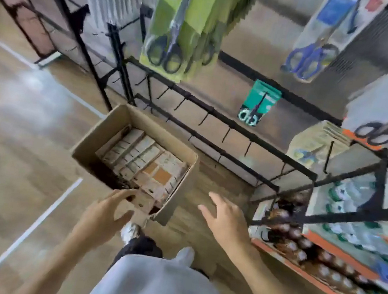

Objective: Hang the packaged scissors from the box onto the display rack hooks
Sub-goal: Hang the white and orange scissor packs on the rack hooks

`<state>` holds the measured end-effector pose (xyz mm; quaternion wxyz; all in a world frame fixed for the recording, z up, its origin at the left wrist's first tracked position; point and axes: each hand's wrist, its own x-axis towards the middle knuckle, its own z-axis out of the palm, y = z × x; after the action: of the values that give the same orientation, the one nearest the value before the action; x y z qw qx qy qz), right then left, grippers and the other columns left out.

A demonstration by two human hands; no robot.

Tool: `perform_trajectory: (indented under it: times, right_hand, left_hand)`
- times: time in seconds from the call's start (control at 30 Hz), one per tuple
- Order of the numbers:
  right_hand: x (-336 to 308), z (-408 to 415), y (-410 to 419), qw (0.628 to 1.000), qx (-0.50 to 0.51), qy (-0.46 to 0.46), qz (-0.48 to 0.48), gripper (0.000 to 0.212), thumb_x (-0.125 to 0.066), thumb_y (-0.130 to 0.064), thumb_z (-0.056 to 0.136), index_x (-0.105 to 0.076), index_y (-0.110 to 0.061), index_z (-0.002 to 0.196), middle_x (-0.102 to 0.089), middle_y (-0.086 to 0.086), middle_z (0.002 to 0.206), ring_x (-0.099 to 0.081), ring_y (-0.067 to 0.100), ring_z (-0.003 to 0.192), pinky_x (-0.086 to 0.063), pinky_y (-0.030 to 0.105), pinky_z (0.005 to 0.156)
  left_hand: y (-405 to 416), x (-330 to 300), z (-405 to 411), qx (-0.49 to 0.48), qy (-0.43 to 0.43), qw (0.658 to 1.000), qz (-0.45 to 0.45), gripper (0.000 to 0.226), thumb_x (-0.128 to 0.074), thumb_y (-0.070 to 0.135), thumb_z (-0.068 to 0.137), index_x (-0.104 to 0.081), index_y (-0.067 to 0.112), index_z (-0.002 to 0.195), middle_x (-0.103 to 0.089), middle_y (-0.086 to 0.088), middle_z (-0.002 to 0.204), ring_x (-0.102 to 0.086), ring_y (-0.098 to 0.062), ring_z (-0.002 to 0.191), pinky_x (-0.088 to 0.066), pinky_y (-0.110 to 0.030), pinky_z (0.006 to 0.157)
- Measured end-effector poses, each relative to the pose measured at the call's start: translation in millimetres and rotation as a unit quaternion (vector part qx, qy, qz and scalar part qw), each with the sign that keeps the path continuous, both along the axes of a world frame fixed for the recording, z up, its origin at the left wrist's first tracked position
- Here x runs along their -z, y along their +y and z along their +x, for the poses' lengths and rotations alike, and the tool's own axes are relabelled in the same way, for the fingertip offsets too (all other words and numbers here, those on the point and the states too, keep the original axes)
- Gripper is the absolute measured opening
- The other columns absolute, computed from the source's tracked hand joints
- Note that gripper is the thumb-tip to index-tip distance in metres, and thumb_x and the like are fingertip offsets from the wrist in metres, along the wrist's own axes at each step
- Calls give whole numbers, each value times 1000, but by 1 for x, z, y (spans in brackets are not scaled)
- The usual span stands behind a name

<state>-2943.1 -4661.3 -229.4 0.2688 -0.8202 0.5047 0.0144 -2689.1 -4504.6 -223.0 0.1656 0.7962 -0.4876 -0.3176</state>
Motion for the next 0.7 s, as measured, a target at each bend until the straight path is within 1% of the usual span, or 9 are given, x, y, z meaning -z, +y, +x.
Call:
perform_trajectory:
  times: [0.1,0.17,0.27,0.33,0.37,0.4,0.5,0.63,0.7]
  right_hand:
    - [16,48,4,996,-49,45,53,55,-54,-51,98,-53,-19,142,-62,1,136,-58,19,123,-47,29,96]
    - [22,79,7,991,-76,62,90,53,-54,-44,100,-50,-14,143,-59,4,139,-55,20,126,-43,26,96]
    - [31,123,14,983,-104,88,123,49,-53,-35,102,-48,-9,143,-56,10,140,-50,24,131,-41,27,95]
    - [40,146,14,979,-114,114,122,50,-54,-37,102,-48,-11,143,-57,9,140,-52,24,129,-41,32,99]
    - [46,155,15,978,-119,126,119,49,-55,-38,101,-49,-12,142,-59,8,137,-54,24,127,-41,34,99]
    - [52,164,14,976,-123,138,119,48,-56,-39,100,-51,-13,140,-61,7,134,-55,24,125,-43,35,99]
    - [68,184,12,970,-135,170,111,46,-56,-42,99,-53,-15,136,-66,7,125,-60,24,117,-47,35,94]
    - [98,201,6,965,-138,183,124,45,-56,-43,99,-55,-13,133,-67,7,122,-62,25,114,-50,37,93]
    - [116,208,1,964,-142,180,133,44,-56,-43,99,-56,-14,133,-67,5,121,-63,22,110,-50,35,90]
  left_hand:
    - [40,12,25,-78,26,996,26,50,-70,23,90,-54,34,136,-60,6,136,-58,-20,122,-43,-30,97]
    - [52,18,39,-105,39,993,34,50,-69,22,91,-54,33,137,-59,7,136,-61,-21,117,-44,-32,94]
    - [58,26,63,-122,47,991,36,50,-68,24,91,-53,33,138,-60,7,133,-67,-22,90,-48,-32,84]
    - [57,36,81,-117,53,991,29,49,-67,24,91,-52,34,137,-62,7,127,-59,-11,72,-46,-31,78]
    - [55,42,90,-112,57,992,29,49,-67,25,92,-52,33,137,-63,8,123,-55,-7,70,-44,-29,76]
    - [53,47,99,-104,59,992,35,49,-66,25,92,-51,33,138,-62,8,122,-56,-8,73,-43,-28,76]
    - [42,65,121,-64,55,995,45,49,-63,27,93,-50,33,140,-61,8,125,-61,-18,105,-45,-28,83]
    - [15,93,147,-13,53,995,78,49,-59,28,96,-47,31,143,-57,7,135,-61,-19,109,-48,-31,91]
    - [-5,111,158,-7,58,995,80,49,-59,27,96,-46,29,143,-55,6,139,-60,-18,114,-49,-33,95]
